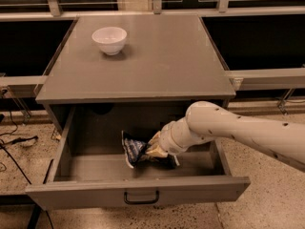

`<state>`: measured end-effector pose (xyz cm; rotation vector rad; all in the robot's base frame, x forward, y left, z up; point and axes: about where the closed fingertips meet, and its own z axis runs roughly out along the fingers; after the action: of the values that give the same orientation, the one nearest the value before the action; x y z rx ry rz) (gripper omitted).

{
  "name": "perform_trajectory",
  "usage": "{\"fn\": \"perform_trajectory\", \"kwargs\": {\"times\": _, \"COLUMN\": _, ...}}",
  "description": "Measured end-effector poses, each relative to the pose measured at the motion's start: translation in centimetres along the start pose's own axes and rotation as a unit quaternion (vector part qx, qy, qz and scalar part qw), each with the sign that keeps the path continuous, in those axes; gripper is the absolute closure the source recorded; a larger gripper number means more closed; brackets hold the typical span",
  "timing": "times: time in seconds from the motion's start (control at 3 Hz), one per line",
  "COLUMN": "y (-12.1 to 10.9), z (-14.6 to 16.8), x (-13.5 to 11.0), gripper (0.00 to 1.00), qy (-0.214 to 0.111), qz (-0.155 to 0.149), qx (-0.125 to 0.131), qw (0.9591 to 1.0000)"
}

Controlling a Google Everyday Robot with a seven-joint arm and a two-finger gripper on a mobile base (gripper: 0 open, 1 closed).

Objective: Pick blue chip bag from top drawer and place on counter

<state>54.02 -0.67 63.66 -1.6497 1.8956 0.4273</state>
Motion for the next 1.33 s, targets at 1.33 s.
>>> {"fn": "perform_trajectory", "kwargs": {"times": 1.33, "y": 0.6, "z": -12.5, "x": -6.9, "gripper": 1.00, "qy": 0.047, "qz": -0.057, "qx": 0.020, "qw": 0.9971}}
